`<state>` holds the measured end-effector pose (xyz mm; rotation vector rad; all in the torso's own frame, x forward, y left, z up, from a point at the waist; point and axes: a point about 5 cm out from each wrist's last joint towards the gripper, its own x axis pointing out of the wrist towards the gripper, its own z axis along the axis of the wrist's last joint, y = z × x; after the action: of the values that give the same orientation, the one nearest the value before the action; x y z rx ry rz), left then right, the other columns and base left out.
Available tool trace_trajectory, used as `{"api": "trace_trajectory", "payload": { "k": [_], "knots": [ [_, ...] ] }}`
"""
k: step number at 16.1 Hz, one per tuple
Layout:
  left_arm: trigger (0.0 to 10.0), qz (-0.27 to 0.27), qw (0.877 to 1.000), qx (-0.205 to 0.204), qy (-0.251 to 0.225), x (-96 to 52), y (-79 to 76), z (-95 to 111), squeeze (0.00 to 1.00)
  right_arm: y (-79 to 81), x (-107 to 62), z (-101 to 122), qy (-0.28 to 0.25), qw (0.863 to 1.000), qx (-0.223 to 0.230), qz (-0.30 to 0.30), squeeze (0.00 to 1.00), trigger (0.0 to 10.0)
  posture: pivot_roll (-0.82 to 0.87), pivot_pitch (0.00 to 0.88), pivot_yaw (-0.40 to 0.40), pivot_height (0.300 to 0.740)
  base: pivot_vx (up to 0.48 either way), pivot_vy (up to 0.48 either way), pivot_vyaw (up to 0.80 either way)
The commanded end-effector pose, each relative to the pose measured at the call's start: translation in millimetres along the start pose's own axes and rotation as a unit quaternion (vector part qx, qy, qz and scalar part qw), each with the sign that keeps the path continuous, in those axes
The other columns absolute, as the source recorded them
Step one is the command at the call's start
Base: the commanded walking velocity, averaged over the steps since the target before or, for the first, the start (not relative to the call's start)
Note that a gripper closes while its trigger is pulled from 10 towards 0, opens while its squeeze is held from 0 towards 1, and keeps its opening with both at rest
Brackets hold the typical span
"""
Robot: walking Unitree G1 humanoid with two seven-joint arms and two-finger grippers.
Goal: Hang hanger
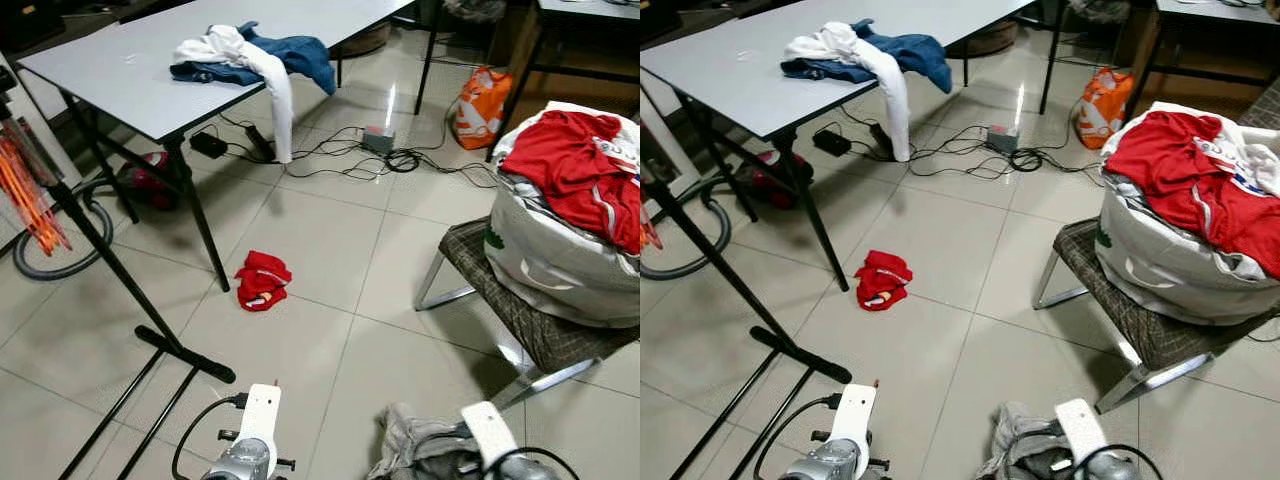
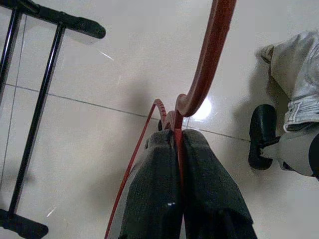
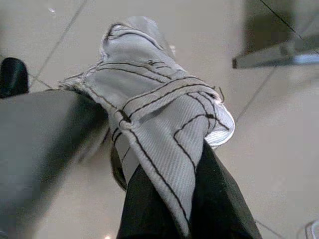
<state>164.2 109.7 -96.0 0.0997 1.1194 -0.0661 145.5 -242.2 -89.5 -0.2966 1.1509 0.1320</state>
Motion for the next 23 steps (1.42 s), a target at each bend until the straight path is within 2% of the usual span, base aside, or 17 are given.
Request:
{"api": "trace_trajectory", "payload": {
  "k": [1, 4, 5, 7, 8, 9, 10, 11, 12, 13, 14, 15, 17, 19, 22, 23],
  "knots": [
    [10.0, -0.051, 0.998, -0.010, 0.031, -5.9, -36.9, -20, 0.00, -6.8, -1.4, 1, -0.012, 1.000, 0.019, -0.009, 0.00, 0.0, -0.10, 0.000, 0.023, 0.740, 0.000, 0.000, 0.00],
    [10.0, -0.054, 0.997, -0.044, 0.020, -6.0, -38.3, -18, 0.00, -32.6, -5.7, 28, -0.077, 0.993, 0.085, -0.037, 0.00, 0.0, -0.11, 0.000, 0.028, 0.740, 0.000, 0.000, 0.00],
    [10.0, -0.058, 0.995, -0.082, 0.000, -6.1, -38.7, -14, 0.00, -41.8, -8.7, 74, -0.147, 0.983, 0.102, -0.046, 0.00, 0.0, -0.12, 0.000, 0.033, 0.740, 0.000, 0.000, 0.00],
    [10.0, -0.063, 0.992, -0.106, -0.031, -6.3, -38.6, -8, 0.00, -60.1, -29.2, 160, -0.264, 0.954, 0.136, -0.052, 0.00, 0.0, -0.11, 0.000, 0.034, 0.740, 0.000, 0.000, 0.00],
    [10.0, -0.064, 0.991, -0.114, -0.038, -6.4, -38.5, -6, 0.00, -65.5, -37.1, 179, -0.292, 0.944, 0.141, -0.054, 0.00, 0.0, -0.11, 0.000, 0.036, 0.740, 0.000, 0.000, 0.00],
    [10.0, -0.053, 0.989, -0.108, -0.086, -3.3, -21.1, 24, 0.00, -70.7, -48.1, 202, -0.326, 0.933, 0.144, -0.056, 0.00, 0.0, -0.11, 0.000, 0.037, 0.740, 0.000, 0.000, 0.00],
    [10.0, -0.044, 0.983, -0.102, -0.147, -4.0, 4.8, 70, 0.00, -72.5, -57.3, 220, -0.356, 0.922, 0.144, -0.055, 0.00, 0.0, -0.11, 0.000, 0.037, 0.740, 0.000, 0.000, 0.00],
    [10.0, -0.041, 0.967, -0.100, -0.230, -15.7, 32.2, 132, 0.00, -74.9, -76.2, 251, -0.408, 0.901, 0.139, -0.052, 0.00, 0.0, -0.11, 0.000, 0.039, 0.740, 0.000, 0.000, 0.00],
    [10.0, -0.069, 0.953, -0.096, -0.278, -26.4, 30.3, 163, 0.00, -79.2, -101.1, 284, -0.460, 0.877, 0.128, -0.051, 0.00, 0.0, -0.10, 0.000, 0.043, 0.740, 0.000, 0.000, 0.00],
    [10.0, -0.087, 0.947, -0.099, -0.293, -30.5, 27.1, 173, 0.00, -80.9, -111.1, 296, -0.478, 0.868, 0.126, -0.050, 0.00, 0.0, -0.10, 0.000, 0.043, 0.740, 0.000, 0.000, 0.00],
    [10.0, -0.119, 0.930, -0.081, -0.339, -44.4, 18.7, 201, 0.00, -84.9, -137.4, 321, -0.522, 0.845, 0.106, -0.048, 0.00, 0.0, -0.10, 0.000, 0.040, 0.740, 0.000, 0.000, 0.00],
    [10.0, -0.147, 0.912, -0.068, -0.377, -58.3, 10.5, 223, 0.00, -87.2, -154.0, 335, -0.547, 0.831, 0.094, -0.051, 0.00, 0.0, -0.09, 0.000, 0.036, 0.740, 0.000, 0.000, 0.00],
    [10.0, -0.181, 0.885, -0.043, -0.427, -80.3, -2.9, 250, 0.00, -87.0, -166.5, 344, -0.570, 0.816, 0.077, -0.061, 0.00, 0.0, -0.09, 0.000, 0.031, 0.740, 0.000, 0.000, 0.00],
    [10.0, -0.199, 0.874, -0.030, -0.442, -89.1, -10.9, 257, 0.00, -86.3, -172.3, 347, -0.587, 0.803, 0.075, -0.072, 0.00, 0.0, -0.08, 0.000, 0.032, 0.740, 0.000, 0.000, 0.00],
    [10.0, -0.210, 0.861, -0.017, -0.463, -99.1, -14.4, 262, 0.00, -82.8, -182.2, 352, -0.612, 0.785, 0.060, -0.074, 0.00, 0.0, -0.09, 0.000, 0.040, 0.740, 0.000, 0.000, 0.00],
    [10.0, -0.225, 0.847, -0.014, -0.482, -109.9, -14.9, 268, 0.00, -84.5, -185.8, 352, -0.622, 0.777, 0.058, -0.077, 0.00, 0.0, -0.09, 0.000, 0.043, 0.740, 0.000, 0.000, 0.00]
  ]
}}
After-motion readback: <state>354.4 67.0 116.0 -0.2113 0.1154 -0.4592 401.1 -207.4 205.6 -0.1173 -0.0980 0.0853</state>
